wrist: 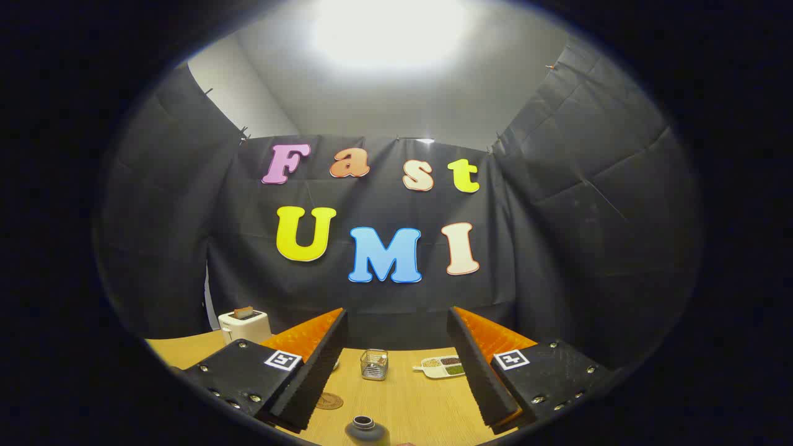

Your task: Take the bottle from table, then pour the juice into the cup, finally place the bottle on the coaster

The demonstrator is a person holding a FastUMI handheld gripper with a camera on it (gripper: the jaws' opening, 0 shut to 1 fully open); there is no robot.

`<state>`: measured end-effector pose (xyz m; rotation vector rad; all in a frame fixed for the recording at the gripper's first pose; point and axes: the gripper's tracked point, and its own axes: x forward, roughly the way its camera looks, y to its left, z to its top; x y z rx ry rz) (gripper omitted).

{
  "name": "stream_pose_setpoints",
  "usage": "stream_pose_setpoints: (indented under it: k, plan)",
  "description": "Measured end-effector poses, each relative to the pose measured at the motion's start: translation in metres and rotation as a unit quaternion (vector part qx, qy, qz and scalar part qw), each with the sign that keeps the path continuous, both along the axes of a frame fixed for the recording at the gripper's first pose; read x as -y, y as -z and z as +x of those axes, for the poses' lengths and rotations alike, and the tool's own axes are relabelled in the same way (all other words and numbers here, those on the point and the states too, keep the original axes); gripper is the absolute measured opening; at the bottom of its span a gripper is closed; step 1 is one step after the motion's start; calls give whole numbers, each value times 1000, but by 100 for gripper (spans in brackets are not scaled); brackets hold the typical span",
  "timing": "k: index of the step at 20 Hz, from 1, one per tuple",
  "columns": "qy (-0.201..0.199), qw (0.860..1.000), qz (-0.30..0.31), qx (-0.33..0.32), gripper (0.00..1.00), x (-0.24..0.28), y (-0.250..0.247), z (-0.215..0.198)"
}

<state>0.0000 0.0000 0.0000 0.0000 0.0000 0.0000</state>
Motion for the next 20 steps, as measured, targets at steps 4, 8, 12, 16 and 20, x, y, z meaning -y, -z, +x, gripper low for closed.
stream_pose_setpoints:
  k: [4, 8, 12, 16, 20]
  plan:
    - [-9, 1000, 6, -1, 97, -4, 2, -1]
    - [-15, 1000, 7, -4, 97, -9, 6, 0]
    - [-21, 1000, 7, -7, 97, -15, 10, 1]
    - [-29, 999, 16, -6, 97, -20, 13, 1]
    - [-36, 999, 19, -10, 97, -23, 25, 0]
